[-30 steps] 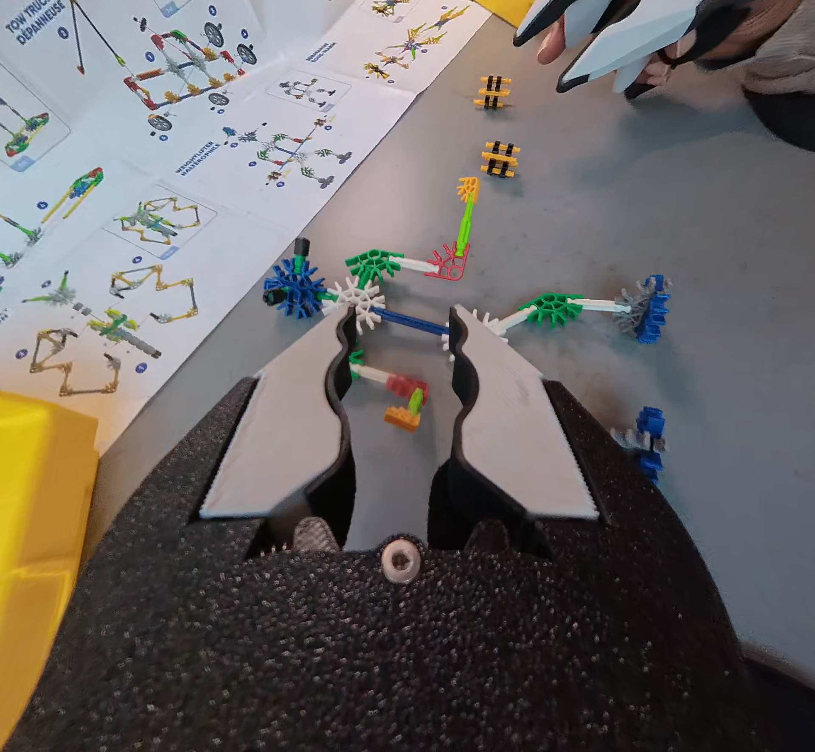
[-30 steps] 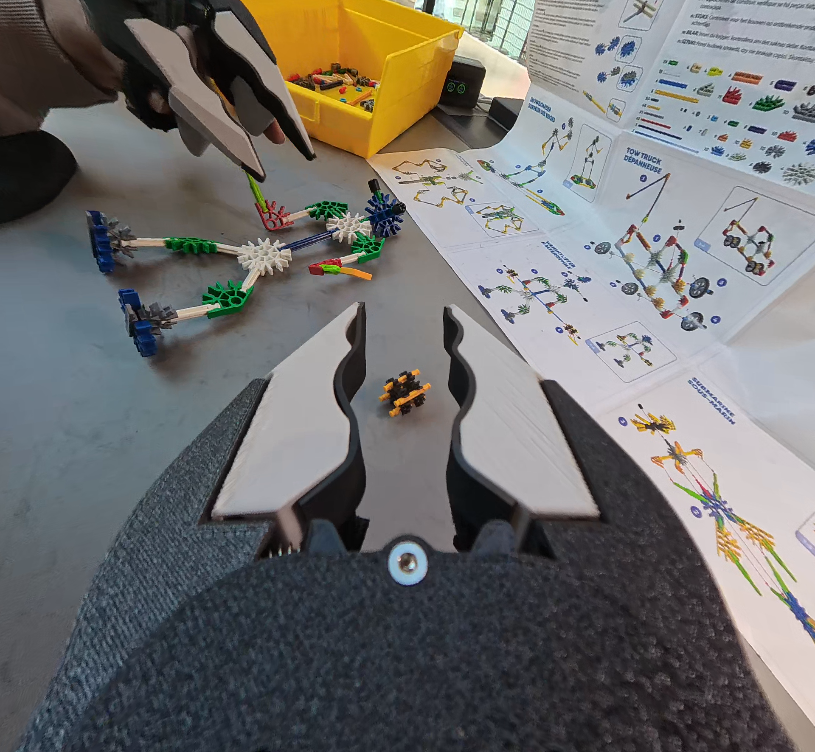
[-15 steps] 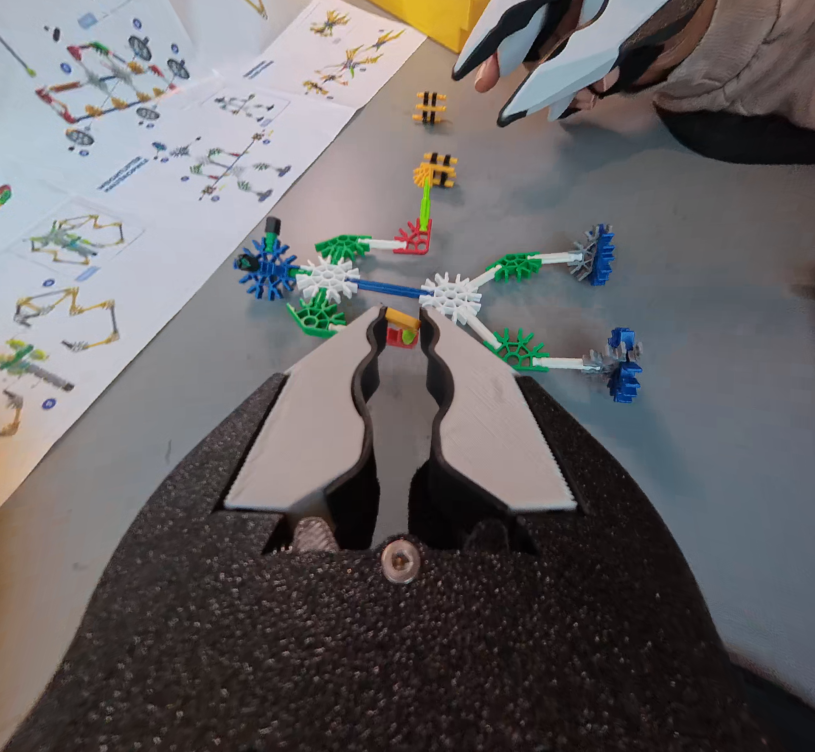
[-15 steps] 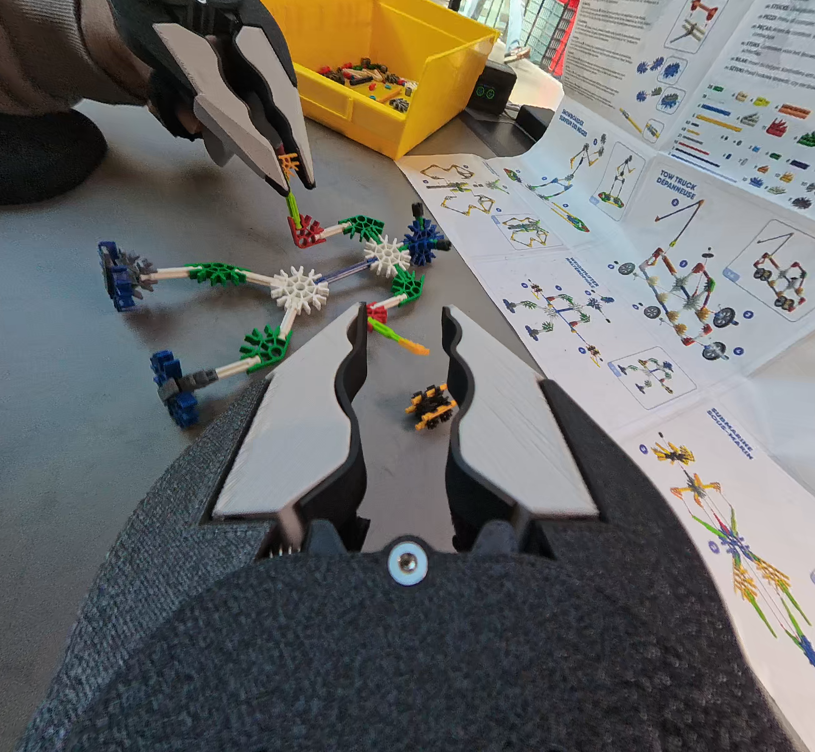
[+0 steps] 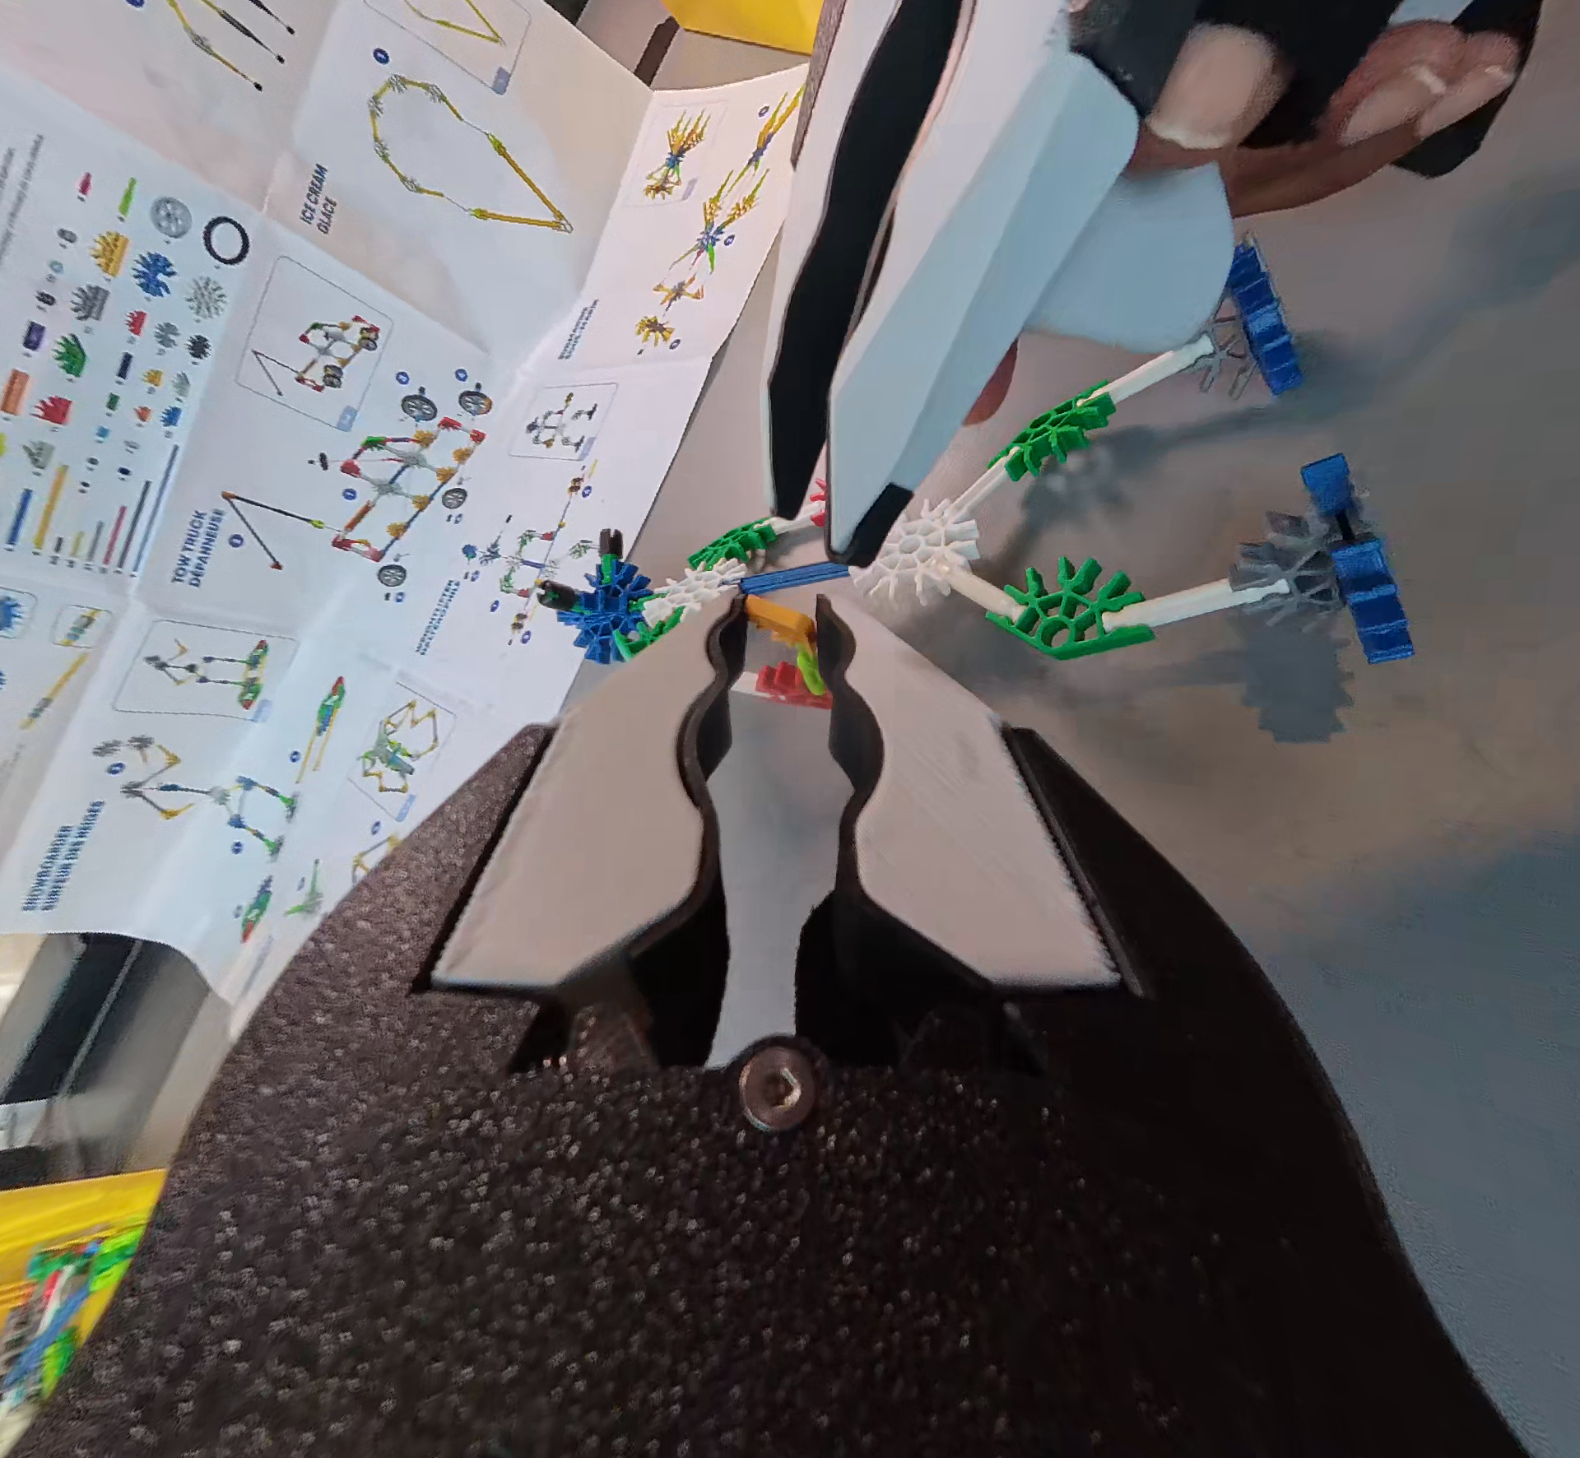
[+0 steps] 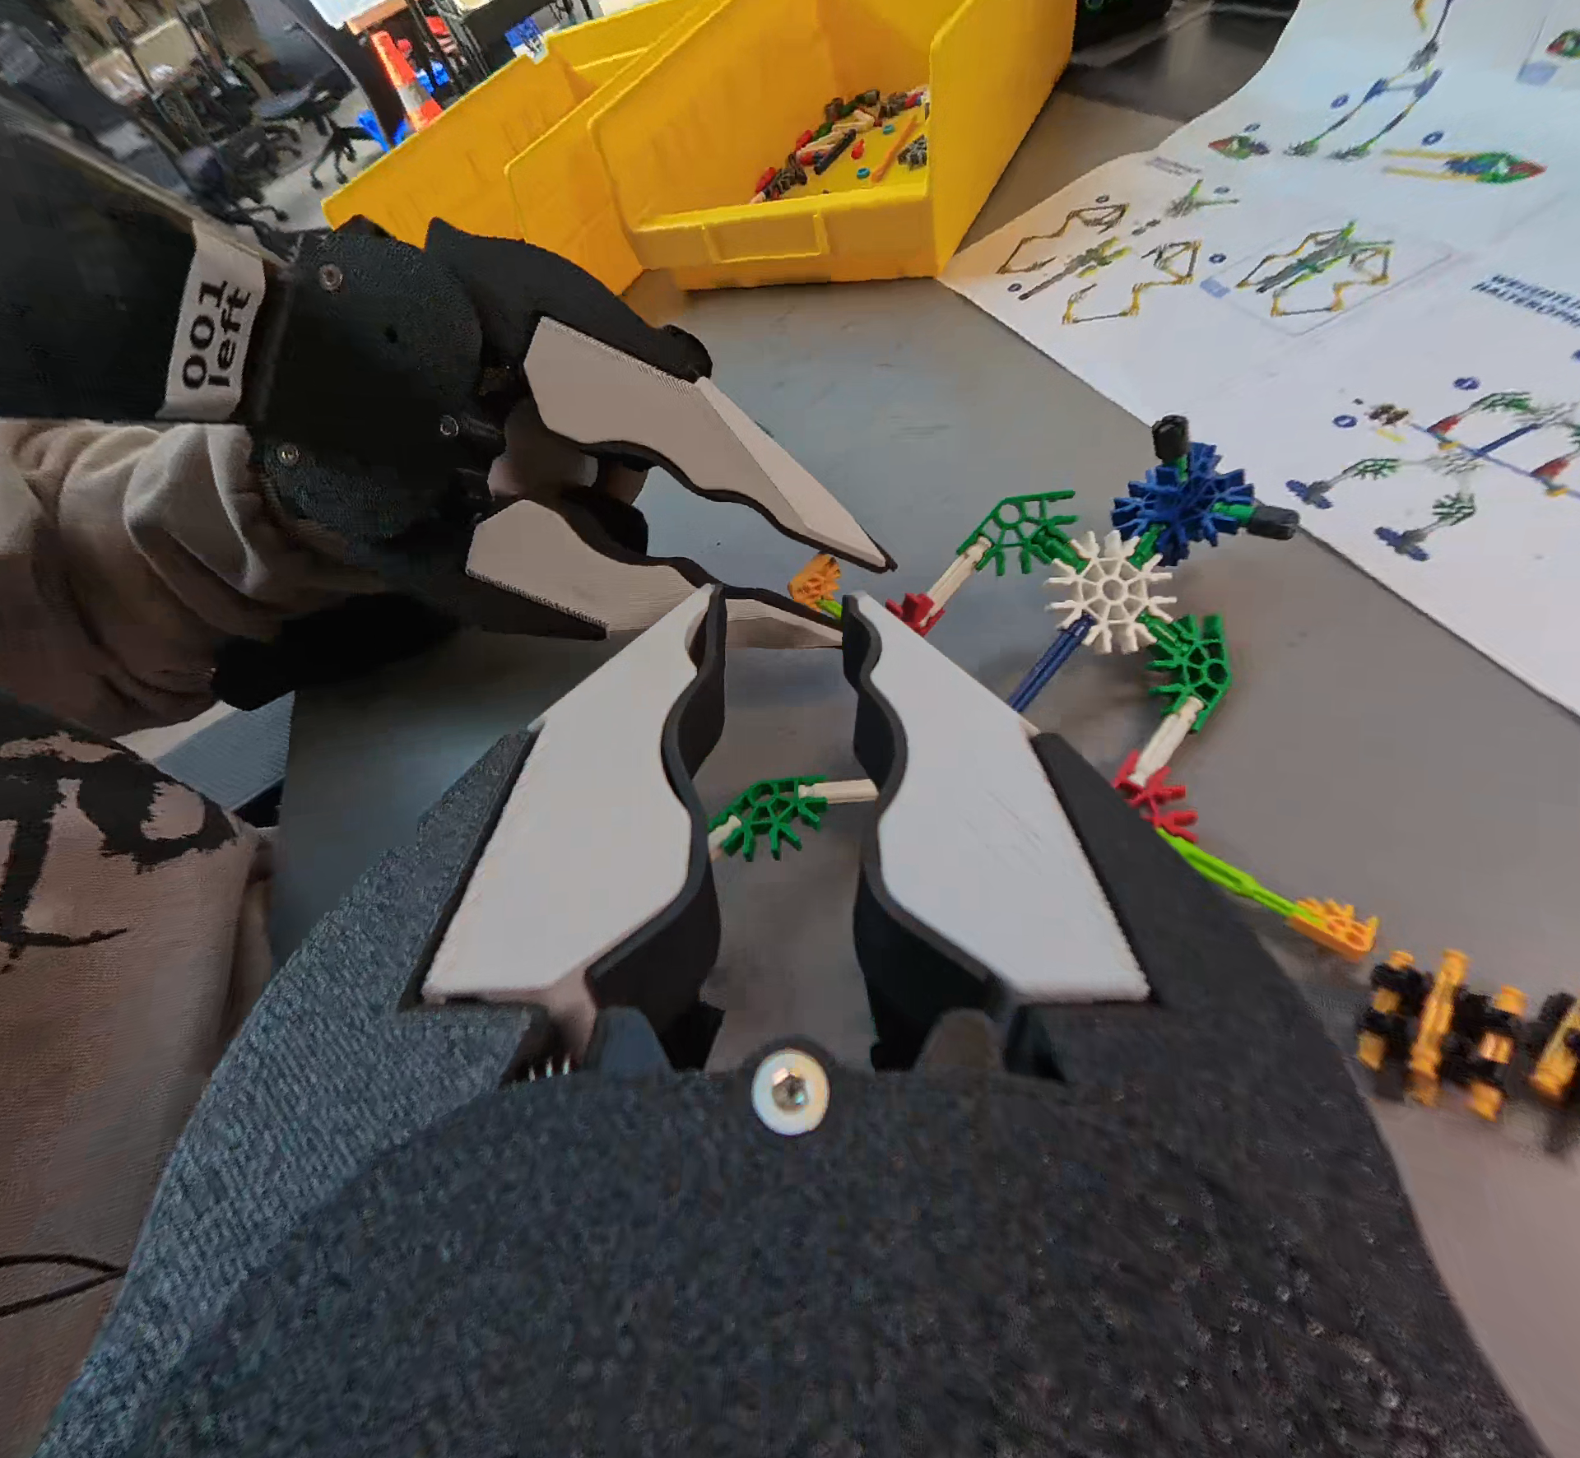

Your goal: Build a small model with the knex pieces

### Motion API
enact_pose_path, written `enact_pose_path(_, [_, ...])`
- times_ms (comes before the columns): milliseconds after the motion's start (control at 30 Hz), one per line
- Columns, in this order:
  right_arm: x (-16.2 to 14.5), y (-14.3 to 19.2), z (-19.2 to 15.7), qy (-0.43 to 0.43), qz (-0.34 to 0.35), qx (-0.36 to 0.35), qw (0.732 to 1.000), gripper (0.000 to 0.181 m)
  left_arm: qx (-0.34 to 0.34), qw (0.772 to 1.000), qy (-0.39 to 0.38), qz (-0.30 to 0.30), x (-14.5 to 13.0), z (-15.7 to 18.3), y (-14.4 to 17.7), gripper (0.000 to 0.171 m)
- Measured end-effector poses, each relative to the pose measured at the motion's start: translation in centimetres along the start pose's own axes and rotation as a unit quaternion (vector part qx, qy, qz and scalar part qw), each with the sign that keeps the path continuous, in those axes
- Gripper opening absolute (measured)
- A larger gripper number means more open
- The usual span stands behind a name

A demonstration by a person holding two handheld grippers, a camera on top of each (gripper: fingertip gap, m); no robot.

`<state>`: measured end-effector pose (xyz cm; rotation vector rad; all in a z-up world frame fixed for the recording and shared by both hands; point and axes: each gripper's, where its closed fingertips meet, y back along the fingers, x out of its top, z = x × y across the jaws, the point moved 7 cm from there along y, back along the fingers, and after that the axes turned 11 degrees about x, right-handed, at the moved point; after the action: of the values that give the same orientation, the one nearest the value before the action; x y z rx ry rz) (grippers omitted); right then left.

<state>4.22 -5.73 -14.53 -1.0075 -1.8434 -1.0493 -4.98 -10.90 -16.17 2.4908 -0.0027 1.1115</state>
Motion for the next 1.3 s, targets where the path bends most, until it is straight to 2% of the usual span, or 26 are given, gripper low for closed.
enact_pose_path(233, [-0.3, -1.2, 0.6, -0.047, -0.018, 0.002, 0.999, 0.025, 0.078, 0.989, -0.124, 0.021, 0.6, 0.9, 0.3, 0.017])
enact_pose_path(300, [-0.4, -1.4, 0.5, -0.040, -0.028, 0.006, 0.999, 0.008, 0.089, 0.984, -0.150, 0.026, 0.7, 1.3, 0.4, 0.018])
enact_pose_path(367, [-0.5, -1.4, 0.7, -0.041, -0.031, 0.009, 0.999, 0.006, 0.090, 0.984, -0.153, 0.031, 0.6, 1.4, 0.5, 0.018])
enact_pose_path(400, [-0.5, -1.3, 0.8, -0.045, -0.029, 0.011, 0.999, 0.006, 0.085, 0.985, -0.145, 0.038, 0.6, 1.3, 0.5, 0.019])
enact_pose_path(467, [-0.5, -0.9, 1.1, -0.046, -0.025, 0.017, 0.998, 0.004, 0.075, 0.990, -0.103, 0.055, 0.7, 0.9, 0.9, 0.033])
enact_pose_path(567, [-0.2, 0.1, 1.2, -0.069, 0.000, 0.071, 0.995, 0.004, -0.018, 0.997, 0.039, 0.065, 0.4, 0.3, 1.2, 0.043])
enact_pose_path(633, [-0.2, 0.6, 1.4, -0.089, 0.021, 0.100, 0.991, 0.004, -0.099, 0.985, 0.123, 0.072, 0.3, 0.4, 1.4, 0.032])
enact_pose_path(700, [-0.2, 0.8, 1.5, -0.103, 0.034, 0.124, 0.986, 0.004, -0.116, 0.976, 0.169, 0.072, 0.4, 0.2, 1.4, 0.017])
enact_pose_path(767, [-0.2, 0.9, 1.4, -0.115, 0.043, 0.155, 0.980, 0.004, -0.126, 0.974, 0.178, 0.066, 0.5, 0.3, 1.2, 0.007])
enact_pose_path(933, [-0.5, 0.8, 1.2, -0.135, 0.034, 0.196, 0.971, 0.005, -0.171, 0.958, 0.221, 0.063, 0.7, 0.5, 1.4, 0.005])
enact_pose_path(1167, [-0.4, 0.4, 1.0, -0.108, 0.001, 0.156, 0.982, 0.005, -0.171, 0.960, 0.220, 0.035, 0.3, 0.7, 1.0, 0.005])
enact_pose_path(1300, [-0.4, 0.1, 0.9, -0.074, -0.022, 0.106, 0.991, 0.005, -0.143, 0.970, 0.198, 0.015, 0.2, 0.9, 0.7, 0.005])
